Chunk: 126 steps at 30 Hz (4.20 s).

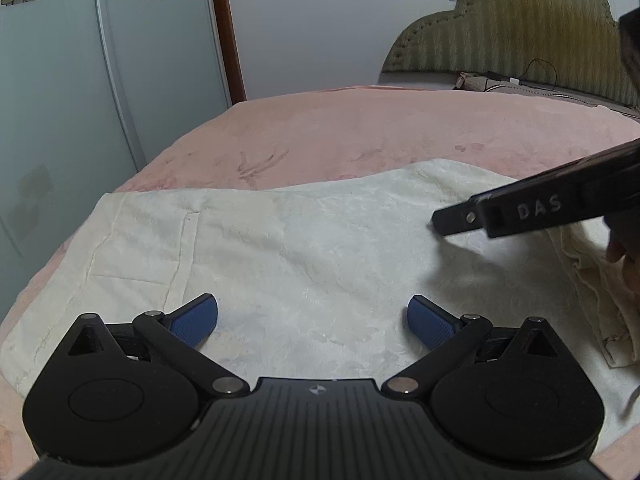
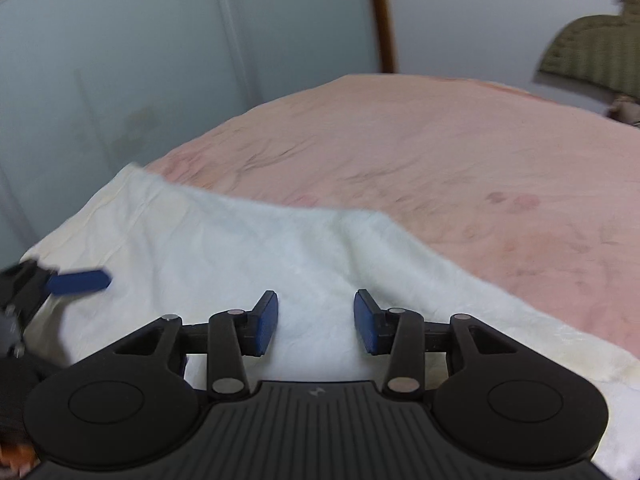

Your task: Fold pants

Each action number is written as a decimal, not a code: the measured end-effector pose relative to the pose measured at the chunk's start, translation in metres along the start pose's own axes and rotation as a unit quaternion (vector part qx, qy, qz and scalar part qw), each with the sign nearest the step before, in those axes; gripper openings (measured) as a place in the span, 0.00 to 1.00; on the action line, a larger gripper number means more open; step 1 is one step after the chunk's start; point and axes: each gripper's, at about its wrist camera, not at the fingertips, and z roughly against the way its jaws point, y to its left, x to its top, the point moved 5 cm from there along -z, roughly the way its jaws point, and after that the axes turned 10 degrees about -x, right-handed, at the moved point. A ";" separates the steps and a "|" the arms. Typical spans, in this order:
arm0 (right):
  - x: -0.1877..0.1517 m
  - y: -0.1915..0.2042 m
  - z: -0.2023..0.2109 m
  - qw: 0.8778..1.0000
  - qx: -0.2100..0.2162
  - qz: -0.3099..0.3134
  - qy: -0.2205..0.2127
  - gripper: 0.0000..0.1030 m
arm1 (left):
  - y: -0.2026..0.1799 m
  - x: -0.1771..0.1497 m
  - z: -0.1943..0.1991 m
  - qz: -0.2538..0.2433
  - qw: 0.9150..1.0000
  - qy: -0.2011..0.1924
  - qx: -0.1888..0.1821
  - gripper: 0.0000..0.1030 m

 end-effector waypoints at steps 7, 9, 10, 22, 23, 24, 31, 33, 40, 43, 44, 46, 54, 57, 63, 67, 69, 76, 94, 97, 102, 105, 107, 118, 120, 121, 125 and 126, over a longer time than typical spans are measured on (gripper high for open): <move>-0.014 -0.012 0.076 0.997 -0.019 0.008 -0.073 0.69 | 0.009 0.002 -0.002 0.032 0.999 -0.007 -0.025 0.99; -0.028 -0.030 0.095 0.996 -0.059 0.008 -0.073 0.69 | 0.009 0.004 0.000 0.034 0.999 -0.001 -0.009 0.97; -0.035 -0.043 0.104 0.994 -0.079 0.002 -0.070 0.69 | 0.006 0.008 0.002 0.036 0.999 0.010 0.004 0.92; -0.092 -0.175 0.141 0.972 -0.177 -0.152 -0.031 0.69 | -0.147 0.035 -0.015 -0.059 0.992 0.050 -0.100 0.72; -0.093 -0.169 0.150 0.975 -0.167 -0.144 -0.042 0.69 | -0.151 0.032 -0.008 -0.056 0.992 0.036 -0.105 0.74; -0.095 -0.160 0.158 0.978 -0.159 -0.128 -0.051 0.69 | -0.153 0.029 -0.002 -0.049 0.991 0.030 -0.121 0.74; -0.122 -0.135 0.141 0.979 -0.188 -0.071 -0.034 0.76 | -0.153 0.003 0.005 -0.040 0.993 0.014 -0.109 1.00; -0.120 -0.133 0.138 0.975 -0.213 -0.057 -0.031 0.94 | -0.144 -0.001 0.005 -0.011 0.995 -0.001 -0.098 1.00; -0.122 -0.139 0.135 0.973 -0.219 -0.068 -0.025 1.00 | -0.140 -0.002 0.006 0.003 0.995 -0.003 -0.100 1.00; -0.124 -0.142 0.135 0.974 -0.210 -0.081 -0.020 1.00 | -0.140 -0.002 0.006 0.003 0.995 -0.003 -0.100 1.00; -0.124 -0.143 0.135 0.974 -0.208 -0.084 -0.020 1.00 | -0.140 -0.003 0.006 0.003 0.995 -0.004 -0.100 1.00; -0.124 -0.142 0.136 0.975 -0.206 -0.087 -0.019 1.00 | -0.140 -0.003 0.006 0.004 0.995 -0.004 -0.100 1.00; -0.125 -0.144 0.136 0.975 -0.206 -0.087 -0.018 1.00 | -0.138 -0.004 0.003 0.018 0.994 0.002 -0.112 1.00; -0.124 -0.138 0.141 0.969 -0.231 -0.081 -0.026 1.00 | -0.138 -0.003 0.004 0.019 0.994 -0.001 -0.112 1.00; -0.117 -0.099 0.148 0.970 -0.234 -0.005 -0.063 1.00 | -0.131 0.000 0.025 0.014 0.995 -0.022 -0.099 1.00; -0.120 -0.112 0.137 0.977 -0.206 -0.044 -0.014 1.00 | -0.098 0.005 0.045 0.006 0.998 -0.032 -0.051 1.00; -0.116 -0.108 0.141 0.976 -0.214 -0.048 -0.013 1.00 | -0.068 0.003 0.053 0.025 0.999 -0.032 -0.021 1.00; -0.076 0.021 0.154 0.981 -0.093 0.127 -0.112 0.99 | 0.051 -0.026 0.090 0.171 0.985 -0.016 0.027 0.97; -0.101 0.216 0.072 0.865 -0.090 0.463 -0.170 0.31 | 0.146 -0.047 0.091 0.427 0.897 -0.007 -0.112 0.98; -0.085 0.211 0.071 0.895 -0.068 0.407 -0.173 0.31 | 0.145 -0.044 0.083 0.443 0.888 -0.020 -0.124 0.98; -0.043 0.174 0.084 0.961 -0.001 0.229 -0.154 0.31 | 0.149 -0.034 0.064 0.485 0.860 -0.054 -0.151 0.98; -0.041 0.158 0.089 0.972 0.076 0.199 -0.096 0.31 | 0.152 -0.027 0.046 0.497 0.853 -0.061 -0.145 0.98; -0.043 0.146 0.101 0.972 0.134 0.179 -0.077 0.31 | 0.153 -0.022 0.040 0.495 0.856 -0.066 -0.135 0.98; -0.025 0.095 0.043 0.990 0.003 0.142 -0.002 0.31 | 0.134 -0.003 0.028 0.346 0.938 -0.034 0.005 0.44; -0.023 0.094 0.047 0.990 0.008 0.139 -0.001 0.31 | 0.130 -0.001 0.030 0.316 0.947 -0.038 0.028 0.29; -0.020 0.091 0.049 0.991 0.018 0.129 -0.002 0.31 | 0.129 0.000 0.034 0.310 0.949 -0.043 0.032 0.21; -0.004 0.079 0.050 0.995 0.023 0.092 -0.015 0.31 | 0.115 0.014 0.052 0.269 0.960 -0.067 0.041 0.14; 0.000 0.077 0.049 0.996 0.018 0.091 -0.018 0.31 | 0.108 0.020 0.058 0.251 0.964 -0.075 0.045 0.14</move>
